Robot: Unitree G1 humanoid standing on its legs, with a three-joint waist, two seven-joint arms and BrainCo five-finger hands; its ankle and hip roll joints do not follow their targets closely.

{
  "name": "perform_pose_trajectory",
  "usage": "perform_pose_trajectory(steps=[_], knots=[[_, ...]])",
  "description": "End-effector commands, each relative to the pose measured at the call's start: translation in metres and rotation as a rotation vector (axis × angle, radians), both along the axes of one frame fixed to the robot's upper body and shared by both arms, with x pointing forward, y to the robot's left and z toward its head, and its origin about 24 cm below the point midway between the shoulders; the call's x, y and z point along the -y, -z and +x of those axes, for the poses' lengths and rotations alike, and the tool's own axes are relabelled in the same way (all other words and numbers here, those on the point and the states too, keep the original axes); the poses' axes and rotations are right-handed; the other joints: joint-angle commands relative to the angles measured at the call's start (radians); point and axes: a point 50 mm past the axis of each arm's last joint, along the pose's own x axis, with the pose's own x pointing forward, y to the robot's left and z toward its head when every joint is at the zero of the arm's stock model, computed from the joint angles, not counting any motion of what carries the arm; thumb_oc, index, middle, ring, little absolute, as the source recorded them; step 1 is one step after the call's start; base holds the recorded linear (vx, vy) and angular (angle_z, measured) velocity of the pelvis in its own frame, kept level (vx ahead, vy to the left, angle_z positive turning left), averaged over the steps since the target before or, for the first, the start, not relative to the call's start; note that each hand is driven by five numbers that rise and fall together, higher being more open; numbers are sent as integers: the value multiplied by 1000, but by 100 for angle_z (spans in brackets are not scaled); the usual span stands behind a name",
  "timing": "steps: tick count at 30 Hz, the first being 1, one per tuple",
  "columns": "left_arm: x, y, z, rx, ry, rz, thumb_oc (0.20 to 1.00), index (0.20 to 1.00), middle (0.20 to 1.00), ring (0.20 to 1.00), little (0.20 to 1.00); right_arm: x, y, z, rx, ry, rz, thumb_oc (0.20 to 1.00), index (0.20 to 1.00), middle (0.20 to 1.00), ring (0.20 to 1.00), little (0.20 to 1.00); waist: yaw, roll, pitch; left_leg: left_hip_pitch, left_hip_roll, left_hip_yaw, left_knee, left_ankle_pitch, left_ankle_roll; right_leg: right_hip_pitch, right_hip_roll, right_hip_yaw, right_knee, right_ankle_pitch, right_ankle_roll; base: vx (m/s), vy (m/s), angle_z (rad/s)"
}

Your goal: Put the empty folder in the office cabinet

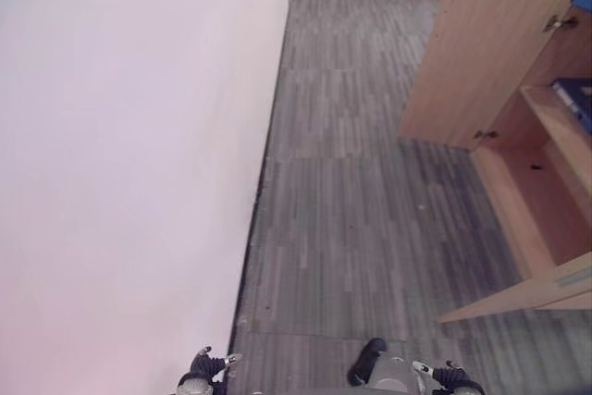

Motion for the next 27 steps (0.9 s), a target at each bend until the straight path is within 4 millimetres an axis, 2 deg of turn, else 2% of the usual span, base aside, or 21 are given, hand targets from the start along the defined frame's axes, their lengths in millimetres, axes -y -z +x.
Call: perform_pose_trajectory(steps=[1,2,3,4,6,7,8,9,10,11,12,13,14,16,17,18,20,22,23,27], knots=[[-5,-6,12,63,12,6,1000,1000,1000,1000,1000,-4,2,0,18,49,6,1000,1000,1000,1000,1000,16,1,43,-25,-5,100,210,23,-15,143,92,13,-275,70,53,182,-263,-33],[-5,-6,12,60,11,10,1000,1000,1000,1000,1000,-2,0,3,26,45,-1,1000,1000,1000,1000,1000,25,2,53,-42,46,99,307,77,-41,172,138,25,-294,37,24,247,-310,-39],[-6,-6,11,61,7,9,1000,1000,1000,1000,1000,-1,-1,5,31,42,-6,1000,1000,1000,1000,1000,30,4,60,-53,82,102,361,117,-49,193,170,37,-306,13,2,214,-257,-42],[-6,-6,11,62,4,9,1000,1000,1000,1000,1000,0,-2,7,38,33,-12,1000,1000,1000,1000,1000,32,3,65,-64,95,108,376,142,-50,206,186,48,-312,-3,-8,180,-168,-50],[-6,-6,12,65,3,8,1000,1000,1000,1000,1000,0,-3,10,45,21,-15,1000,1000,1000,1000,1000,42,-5,75,-109,121,113,361,126,-36,224,207,75,-324,-25,-22,130,-105,-54],[-6,-6,12,65,3,9,1000,1000,1000,1000,1000,0,-3,11,45,21,-14,1000,1000,1000,1000,1000,43,-5,74,-111,123,113,364,125,-37,223,209,76,-325,-25,-23,132,-57,-34],[-9,-6,10,64,-13,7,1000,1000,1000,1000,1000,0,-4,15,49,-5,-22,1000,1000,1000,1000,1000,60,-23,78,-214,117,92,236,57,3,229,218,117,-335,-32,-17,81,-13,-7],[-9,-6,10,65,-13,7,1000,1000,1000,1000,1000,0,-4,15,49,-5,-21,1000,1000,1000,1000,1000,59,-25,76,-214,112,95,232,57,8,226,214,116,-335,-30,-16,122,12,-14],[-10,-6,8,64,-24,6,1000,1000,1000,1000,1000,-1,-3,15,47,-9,-19,1000,1000,1000,1000,1000,66,-28,77,-251,106,72,171,52,18,231,213,135,-334,-32,-14,71,82,-37],[-11,-6,6,63,-38,5,1000,1000,1000,1000,1000,-1,-3,15,47,-11,-17,1000,1000,1000,1000,1000,71,-32,75,-271,89,51,75,69,26,231,209,149,-333,-29,-7,147,108,-50],[-12,-5,3,63,-76,-3,1000,1000,1000,1000,1000,-2,-2,13,43,-9,-13,1000,1000,1000,1000,1000,80,-29,75,-289,89,18,-7,110,18,240,216,164,-332,-32,-3,292,176,-68],[-15,-4,-3,79,-206,-23,1000,1000,1000,1000,1000,-7,1,7,28,1,1,1000,1000,1000,1000,1000,91,-21,72,-290,92,-21,-185,219,-2,256,230,191,-325,-40,6,258,121,-63],[-14,-4,-3,79,-207,-24,1000,1000,1000,1000,1000,-7,1,7,27,0,0,1000,1000,1000,1000,1000,90,-21,72,-282,88,-18,-201,231,-3,257,229,191,-325,-40,5,272,126,-69],[-15,-3,-6,82,-253,-21,1000,1000,1000,1000,1000,-10,2,5,15,5,7,1000,1000,1000,1000,1000,94,-20,74,-278,107,-36,-297,283,-7,270,237,217,-310,-53,9,280,135,-46],[-16,-2,-12,65,-268,-25,1000,1000,1000,1000,1000,-11,3,2,2,2,6,1000,1000,1000,1000,1000,104,-17,76,-278,121,-102,-365,315,-7,281,243,263,-294,-70,13,287,150,-35],[-16,-2,-13,65,-268,-25,1000,1000,1000,1000,1000,-11,3,1,1,2,6,1000,1000,1000,1000,1000,105,-17,76,-276,122,-101,-365,316,-8,281,243,263,-293,-71,12,294,172,-43],[-16,-1,-17,51,-280,-24,1000,1000,1000,1000,1000,-11,4,-2,-7,2,8,1000,1000,1000,1000,1000,108,-14,76,-280,147,-149,-374,336,-17,288,245,299,-281,-85,16,208,128,-65],[-17,0,-20,43,-277,-20,1000,1000,1000,1000,1000,-12,6,-7,-15,10,13,1000,1000,1000,1000,1000,105,-12,72,-277,161,-144,-375,346,-22,298,246,305,-278,-92,19,333,203,-70],[-17,2,-28,17,-283,-23,1000,1000,1000,1000,1000,-16,8,-14,-35,26,30,1000,1000,1000,1000,1000,105,3,55,-255,161,-115,-372,342,-23,327,254,329,-264,-117,19,602,404,-23],[-19,0,-24,29,-265,-18,1000,1000,1000,1000,1000,-19,10,-17,-45,47,51,1000,1000,1000,1000,1000,112,0,46,-274,121,-85,-333,318,-17,339,213,327,-213,-146,33,340,308,-7]])
